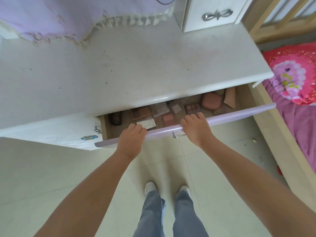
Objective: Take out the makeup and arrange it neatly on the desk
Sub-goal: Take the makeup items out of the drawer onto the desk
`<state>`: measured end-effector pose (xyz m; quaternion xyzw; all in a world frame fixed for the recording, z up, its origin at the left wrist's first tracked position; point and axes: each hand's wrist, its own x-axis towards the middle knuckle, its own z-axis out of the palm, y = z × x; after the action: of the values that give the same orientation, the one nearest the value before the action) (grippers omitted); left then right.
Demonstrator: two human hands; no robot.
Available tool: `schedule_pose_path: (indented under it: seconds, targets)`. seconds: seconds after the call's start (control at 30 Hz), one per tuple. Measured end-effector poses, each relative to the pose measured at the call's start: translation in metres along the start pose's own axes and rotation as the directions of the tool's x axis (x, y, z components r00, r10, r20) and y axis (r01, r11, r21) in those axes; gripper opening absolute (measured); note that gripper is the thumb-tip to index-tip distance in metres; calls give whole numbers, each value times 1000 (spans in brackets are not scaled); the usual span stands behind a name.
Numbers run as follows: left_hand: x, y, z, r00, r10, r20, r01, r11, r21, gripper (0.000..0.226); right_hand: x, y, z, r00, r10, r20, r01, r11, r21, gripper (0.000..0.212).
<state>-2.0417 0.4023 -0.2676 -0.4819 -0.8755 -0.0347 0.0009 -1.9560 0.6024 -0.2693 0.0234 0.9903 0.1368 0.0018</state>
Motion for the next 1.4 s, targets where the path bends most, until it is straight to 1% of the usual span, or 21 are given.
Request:
schedule_pose_path:
  seconds: [0.17,0.3,0.4,0.47,0.5,0.53,0.57,0.63,0.7,0.77,0.83,0.93,1.0,1.03,1.07,1.13,1.2,1.23,1.3,1.37,1.4]
  targets:
    - [-8,10,5,1000,-12,6,12,1000,5,43,-9,1,2,995,-76,62,79,996,-33,38]
    - [-21,24,15,999,-28,20,27,999,22,43,-25,-1,15,990,-135,38,136,991,-21,33]
    - [-33,37,23,998,-46,51,45,999,14,42,-40,-5,27,986,-169,-1,169,986,-10,21]
    - [-42,43,29,997,-36,65,35,999,8,42,-51,-9,32,983,-181,-35,183,981,67,11]
    - [-44,44,31,997,-30,74,30,1000,-3,42,-54,-10,33,982,-185,-19,186,976,111,17]
    - [-42,42,30,997,-22,71,23,1000,-11,42,-55,-10,34,981,-194,-21,196,974,116,23]
    - [-39,38,28,998,-13,69,14,1000,-12,41,-51,-6,31,981,-195,-19,196,973,122,22]
    - [-28,26,23,998,21,60,-21,1000,-1,40,-36,0,23,977,-213,-29,215,971,105,8]
    - [-20,16,16,995,17,95,-16,1000,-5,40,-22,3,21,981,-193,-16,193,968,163,30]
    - [-44,14,7,986,-161,38,160,987,33,40,-7,-15,18,957,-284,-58,290,934,210,37]
    - [-48,15,12,987,-160,32,161,987,-16,40,-9,-19,17,965,-259,-31,258,934,248,38]
    - [-52,29,18,985,-171,34,172,983,-57,34,-27,-14,28,974,-213,71,172,911,374,41]
    - [-53,39,23,973,-232,13,232,967,-100,22,-33,-9,32,973,-139,186,37,885,465,39]
    - [-54,43,25,949,-316,25,316,942,-114,23,-33,-9,35,966,-108,237,-17,882,471,39]
    - [-52,43,25,897,-433,91,441,889,-122,25,-30,-11,35,961,-93,261,-50,869,492,38]
    - [-45,24,26,719,-632,289,671,740,-51,25,-10,-28,30,958,-71,276,-102,819,564,33]
    - [-33,3,31,550,-717,429,797,604,-12,30,17,-51,26,925,-35,378,-237,723,648,29]
    - [-27,-5,36,497,-730,468,829,559,-9,34,32,-63,25,891,-7,454,-341,651,678,29]
    - [-17,-16,49,434,-732,525,851,525,27,43,57,-83,29,815,75,574,-524,517,677,36]
    - [-11,-21,64,398,-734,550,860,508,55,47,72,-98,36,749,166,641,-636,449,628,44]
    - [-9,-24,71,385,-744,546,865,497,67,45,77,-104,40,713,200,671,-681,422,598,47]
